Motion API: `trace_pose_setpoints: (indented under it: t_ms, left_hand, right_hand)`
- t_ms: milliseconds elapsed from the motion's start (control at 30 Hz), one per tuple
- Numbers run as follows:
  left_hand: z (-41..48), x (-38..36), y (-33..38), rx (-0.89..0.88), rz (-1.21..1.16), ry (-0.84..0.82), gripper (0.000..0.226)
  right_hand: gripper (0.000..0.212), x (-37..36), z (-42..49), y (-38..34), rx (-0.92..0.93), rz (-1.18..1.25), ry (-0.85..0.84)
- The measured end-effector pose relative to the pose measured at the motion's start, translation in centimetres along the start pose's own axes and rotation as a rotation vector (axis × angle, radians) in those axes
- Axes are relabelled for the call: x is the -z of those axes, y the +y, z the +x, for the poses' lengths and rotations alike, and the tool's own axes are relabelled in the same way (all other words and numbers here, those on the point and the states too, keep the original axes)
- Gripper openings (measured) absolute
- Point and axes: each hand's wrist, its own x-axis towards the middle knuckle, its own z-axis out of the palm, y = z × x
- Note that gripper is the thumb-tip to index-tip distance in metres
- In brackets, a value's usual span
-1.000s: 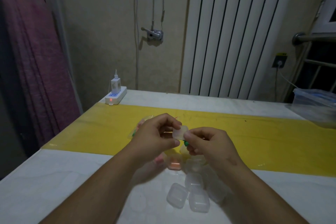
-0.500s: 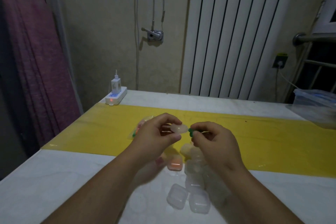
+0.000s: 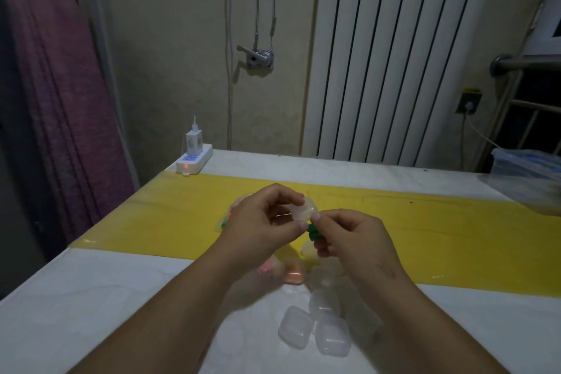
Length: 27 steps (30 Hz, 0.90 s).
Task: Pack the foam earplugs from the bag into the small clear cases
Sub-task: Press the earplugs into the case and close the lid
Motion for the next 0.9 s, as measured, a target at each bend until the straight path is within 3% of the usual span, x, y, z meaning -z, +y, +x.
trace_pose_setpoints:
  t_ms: [533,900]
  left_hand:
    - [-0.1,-0.84,0.08,-0.097,0.195,0.062,0.028]
    - [-0.11,-0.83,-0.02,-0.105,0.241,0.094,0.016]
  right_hand:
    - [0.018,-0.32,0.19,0.11,-0.025,0.05,-0.008]
    - [0.023,-0.64,0.04,-0.23,-0.047,0.082,-0.022]
